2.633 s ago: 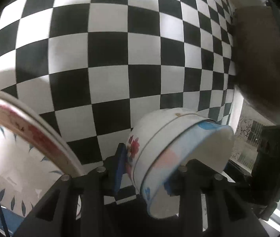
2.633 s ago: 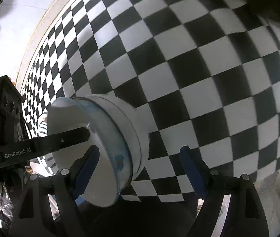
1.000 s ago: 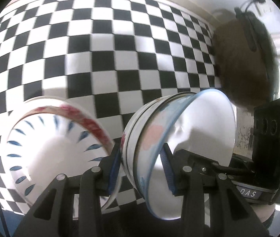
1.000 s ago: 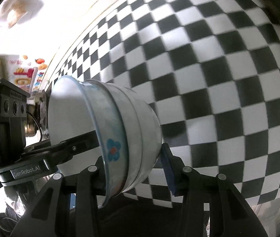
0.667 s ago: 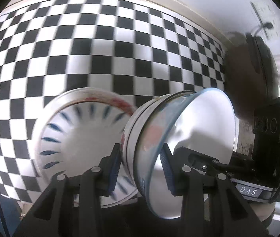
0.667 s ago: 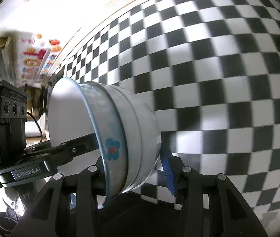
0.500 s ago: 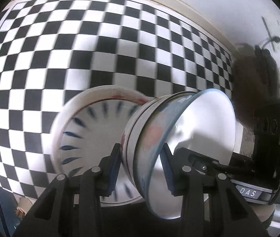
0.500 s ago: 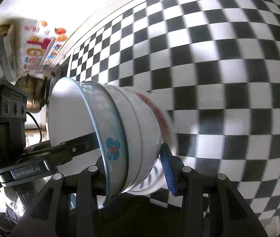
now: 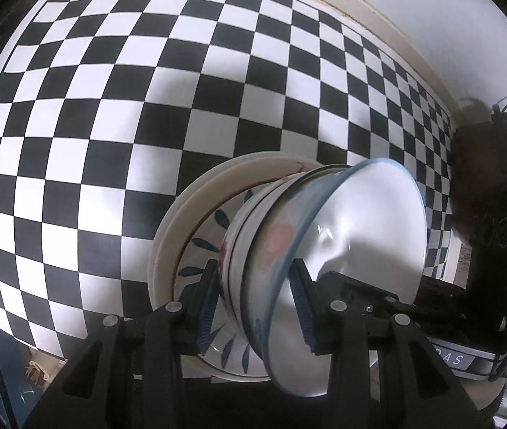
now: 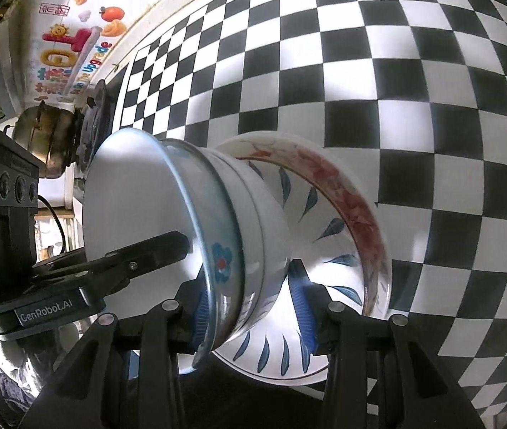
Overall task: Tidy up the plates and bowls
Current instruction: 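Carry the bowl stack with both grippers over the blue-leaf plate stack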
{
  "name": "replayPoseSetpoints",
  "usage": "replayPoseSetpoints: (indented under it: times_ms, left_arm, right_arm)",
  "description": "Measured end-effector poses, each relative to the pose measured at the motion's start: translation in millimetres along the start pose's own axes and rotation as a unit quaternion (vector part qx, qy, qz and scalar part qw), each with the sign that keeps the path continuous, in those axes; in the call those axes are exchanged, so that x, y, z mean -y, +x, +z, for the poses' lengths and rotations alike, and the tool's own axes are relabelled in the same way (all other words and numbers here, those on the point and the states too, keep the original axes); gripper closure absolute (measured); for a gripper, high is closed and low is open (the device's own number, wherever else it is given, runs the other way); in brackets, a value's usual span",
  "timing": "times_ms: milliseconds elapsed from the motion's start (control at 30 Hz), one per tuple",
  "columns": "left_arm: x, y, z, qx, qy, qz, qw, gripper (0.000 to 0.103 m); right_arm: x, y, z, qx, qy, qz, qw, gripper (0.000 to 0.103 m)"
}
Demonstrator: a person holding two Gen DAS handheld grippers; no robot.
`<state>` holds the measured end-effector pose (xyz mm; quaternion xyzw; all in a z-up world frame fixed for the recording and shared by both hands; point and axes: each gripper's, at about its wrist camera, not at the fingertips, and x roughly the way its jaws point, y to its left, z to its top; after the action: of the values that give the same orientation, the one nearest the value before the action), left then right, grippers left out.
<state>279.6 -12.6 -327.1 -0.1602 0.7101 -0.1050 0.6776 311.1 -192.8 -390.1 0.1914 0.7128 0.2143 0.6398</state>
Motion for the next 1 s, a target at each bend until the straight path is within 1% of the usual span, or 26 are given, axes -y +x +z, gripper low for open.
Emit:
replayPoseSetpoints:
  times_ms: [200,500,567,833,1000]
  left_arm:
    - [-1.4,2.6,-0.3,-0.002,0.000,-0.003,1.0000,0.067]
    - [-1.0,3.4,-2.1,-0.017,0.001,-0.001,0.9999,0.066]
    - [0.3,2.9,-2.4,-0.019,0.003,0.002,0.9998,0.067]
    - [7.4,-0.9,-7.6,-0.013,0.029,0.037,0.9988,0.065]
    - [6.9,-6.0,-14.8,-0.003,0.042,0.064,0.9971,0.065]
  right_arm:
    - [-0.4,8.6,0.9,-0.003,0.007,-0.006,1.000,0.062]
    - [3.7,0.1,-2.1,0.004,0.015,-0.011,1.000,0.063]
    - [2.4,-2.3,-2.5,0.005,0.012,-0.017,1.000,0.063]
    - [-5.0,-8.9,-7.3,0.004,0.003,-0.034,0.999,0.064]
    - [-11.9,-12.4,-13.0,0.006,-0.006,-0.057,0.998,0.064]
